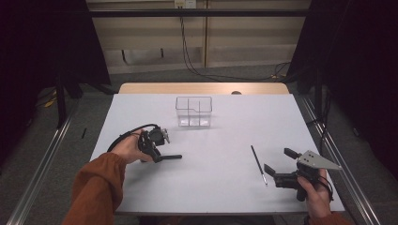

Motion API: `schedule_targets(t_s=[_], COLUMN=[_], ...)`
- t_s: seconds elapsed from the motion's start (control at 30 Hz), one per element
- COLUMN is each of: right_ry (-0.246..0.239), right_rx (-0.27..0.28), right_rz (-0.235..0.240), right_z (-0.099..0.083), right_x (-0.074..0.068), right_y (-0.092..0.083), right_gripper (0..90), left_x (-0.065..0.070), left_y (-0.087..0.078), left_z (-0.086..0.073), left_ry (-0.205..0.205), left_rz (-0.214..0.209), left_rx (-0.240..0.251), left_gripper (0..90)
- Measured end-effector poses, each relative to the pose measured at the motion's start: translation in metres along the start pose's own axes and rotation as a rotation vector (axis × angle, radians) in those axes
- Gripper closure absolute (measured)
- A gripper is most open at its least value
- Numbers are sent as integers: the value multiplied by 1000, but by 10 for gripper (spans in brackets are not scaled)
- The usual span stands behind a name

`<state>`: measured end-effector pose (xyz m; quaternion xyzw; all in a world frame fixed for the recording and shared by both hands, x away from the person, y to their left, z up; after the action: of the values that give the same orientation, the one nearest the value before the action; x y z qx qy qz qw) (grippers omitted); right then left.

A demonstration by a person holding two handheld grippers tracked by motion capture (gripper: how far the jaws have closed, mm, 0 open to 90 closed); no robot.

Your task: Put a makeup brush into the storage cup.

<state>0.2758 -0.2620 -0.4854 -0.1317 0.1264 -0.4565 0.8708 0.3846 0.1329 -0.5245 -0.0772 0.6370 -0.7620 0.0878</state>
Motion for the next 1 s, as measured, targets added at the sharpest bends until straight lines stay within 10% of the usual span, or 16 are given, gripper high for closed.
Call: schedule_targets(t_s=[0.33,1.0], right_ry=[1,7], right_rx=[-5,-8], right_rz=[-3,-9], right_z=[-1,-1], right_x=[0,2], right_y=[-1,-1], right_gripper=[3,4], left_x=[0,-6], left_y=[1,-5], left_z=[5,-4], left_ry=[-31,-191], left_rz=[3,-39], left_rx=[-74,66], left_gripper=[773,778])
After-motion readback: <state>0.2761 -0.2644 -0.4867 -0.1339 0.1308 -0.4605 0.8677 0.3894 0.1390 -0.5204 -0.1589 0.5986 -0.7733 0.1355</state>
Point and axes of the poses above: each handheld gripper's, and its own axes: y roughly forward along the jaws, z roughly out of its top, x roughly to its right, the point moved 8 cm from there along y, roughly forward along the jaws, and after that the axes turned 4 degrees about z, right-handed, at the moved point
